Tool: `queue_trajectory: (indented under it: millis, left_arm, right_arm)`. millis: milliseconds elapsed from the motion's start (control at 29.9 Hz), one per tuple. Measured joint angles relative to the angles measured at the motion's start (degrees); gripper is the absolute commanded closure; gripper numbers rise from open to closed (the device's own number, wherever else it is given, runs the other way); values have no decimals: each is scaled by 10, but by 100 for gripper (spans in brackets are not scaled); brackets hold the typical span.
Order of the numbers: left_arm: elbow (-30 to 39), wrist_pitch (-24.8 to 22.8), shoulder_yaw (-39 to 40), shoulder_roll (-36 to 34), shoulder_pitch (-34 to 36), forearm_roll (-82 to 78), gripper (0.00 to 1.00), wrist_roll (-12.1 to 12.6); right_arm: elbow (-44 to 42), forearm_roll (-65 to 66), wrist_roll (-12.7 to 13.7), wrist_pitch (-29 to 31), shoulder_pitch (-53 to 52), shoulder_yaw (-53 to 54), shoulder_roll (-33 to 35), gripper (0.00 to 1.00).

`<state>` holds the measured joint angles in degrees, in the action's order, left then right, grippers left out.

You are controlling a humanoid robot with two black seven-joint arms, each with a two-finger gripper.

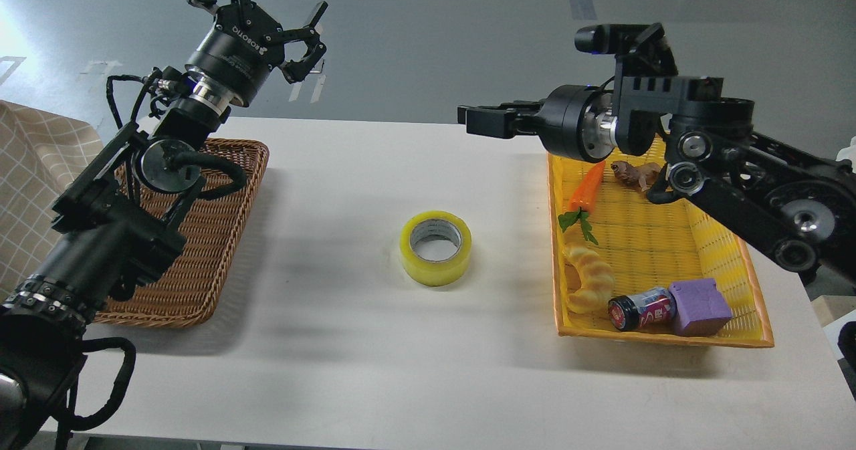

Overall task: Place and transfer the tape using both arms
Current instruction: 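Withdraw the right gripper up and away from the tape roll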

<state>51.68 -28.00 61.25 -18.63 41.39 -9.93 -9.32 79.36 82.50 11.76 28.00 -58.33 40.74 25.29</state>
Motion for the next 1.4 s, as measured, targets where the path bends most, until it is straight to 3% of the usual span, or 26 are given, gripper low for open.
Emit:
queue_trajectory:
  millis: [167,334,702,1104,1405]
  left_arm:
    - [0,0,-1,1,0,0,2,0]
    - [0,0,-2,-6,0,0,2,0]
    - [0,0,-2,-5,0,-1,2,1]
    - [0,0,-3,-17,4,-1,2,8]
    - [1,0,-3,-18,6,-3,2,7]
  right_arm:
    - [32,-66,-4,0,36,119,50,0]
    - [34,-124,-8,0,108,291,46,0]
    - [-12,-225,-9,0,206,556,-93,0]
    - [-157,-506,-8,0,210,588,-163,0]
    - [-171,-621,-3,0,221,583,-177,0]
